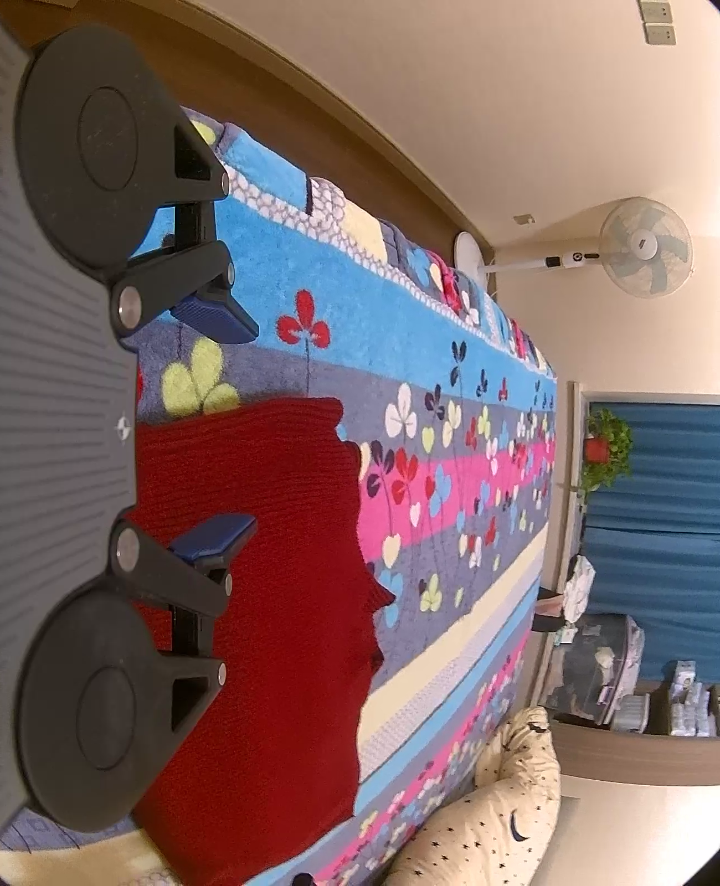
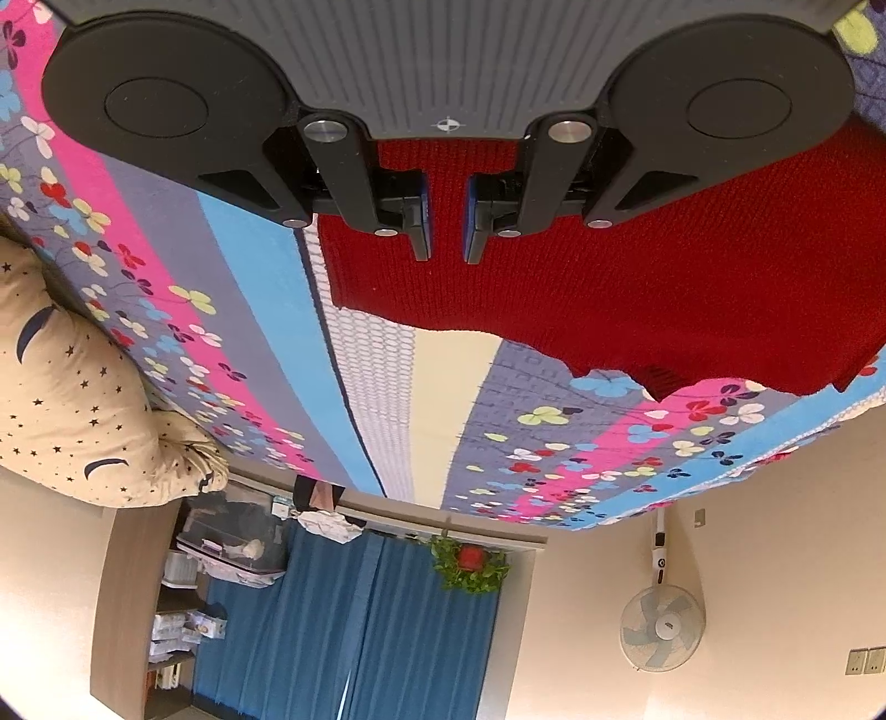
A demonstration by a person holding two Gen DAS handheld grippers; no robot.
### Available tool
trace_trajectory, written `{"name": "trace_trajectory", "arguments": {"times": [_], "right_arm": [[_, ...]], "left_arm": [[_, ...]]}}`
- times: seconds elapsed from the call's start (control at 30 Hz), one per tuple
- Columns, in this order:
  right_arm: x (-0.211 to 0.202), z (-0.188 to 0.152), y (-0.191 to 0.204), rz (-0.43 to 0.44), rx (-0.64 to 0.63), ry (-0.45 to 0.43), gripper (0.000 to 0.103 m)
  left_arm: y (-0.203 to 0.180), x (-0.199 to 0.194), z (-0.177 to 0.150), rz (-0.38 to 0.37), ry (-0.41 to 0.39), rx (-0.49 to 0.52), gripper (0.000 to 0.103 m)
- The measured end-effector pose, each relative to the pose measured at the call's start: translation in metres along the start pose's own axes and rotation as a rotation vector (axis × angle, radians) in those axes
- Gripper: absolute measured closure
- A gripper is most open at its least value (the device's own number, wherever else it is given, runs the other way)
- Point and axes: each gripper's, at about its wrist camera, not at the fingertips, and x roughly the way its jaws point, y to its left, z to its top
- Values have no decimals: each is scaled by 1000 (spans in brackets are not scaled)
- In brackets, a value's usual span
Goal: Fold small clothes
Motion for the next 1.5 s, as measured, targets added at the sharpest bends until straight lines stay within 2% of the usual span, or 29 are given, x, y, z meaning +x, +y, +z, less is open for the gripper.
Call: {"name": "trace_trajectory", "arguments": {"times": [0.17,0.3,0.4,0.47,0.53,0.6,0.87,0.97,1.0,1.1,1.13,1.27,1.37,1.43,1.5], "right_arm": [[-4,-1,1,9,45,-7,91],[-14,-2,11,23,53,-16,91],[-23,-5,27,53,24,-9,91],[-29,-4,38,78,24,-8,91],[-37,-2,52,104,20,-18,91],[-44,0,67,132,6,-32,91],[-57,9,146,248,-29,-37,91],[-58,10,192,341,-126,-23,91],[-58,9,208,376,-169,-12,87],[-58,1,252,463,-300,10,59],[-58,-2,265,485,-341,16,53],[-59,-20,316,556,-556,31,51],[-55,-35,342,534,-718,8,45],[-53,-39,352,504,-776,-21,44],[-49,-34,355,506,-767,-21,44]], "left_arm": [[7,-5,5,35,-33,21,30],[20,-7,27,67,-65,36,30],[38,2,42,83,-63,-32,29],[50,8,40,100,-63,-84,29],[58,16,29,105,-44,-104,29],[65,27,26,127,38,-111,29],[91,41,27,123,105,-218,29],[93,42,28,124,109,-228,29],[93,42,28,121,110,-229,29],[93,46,30,106,115,-232,29],[93,46,29,103,117,-232,29],[97,48,29,91,125,-244,29],[100,48,29,78,123,-257,29],[102,49,29,69,127,-266,29],[103,50,30,53,131,-276,29]]}}
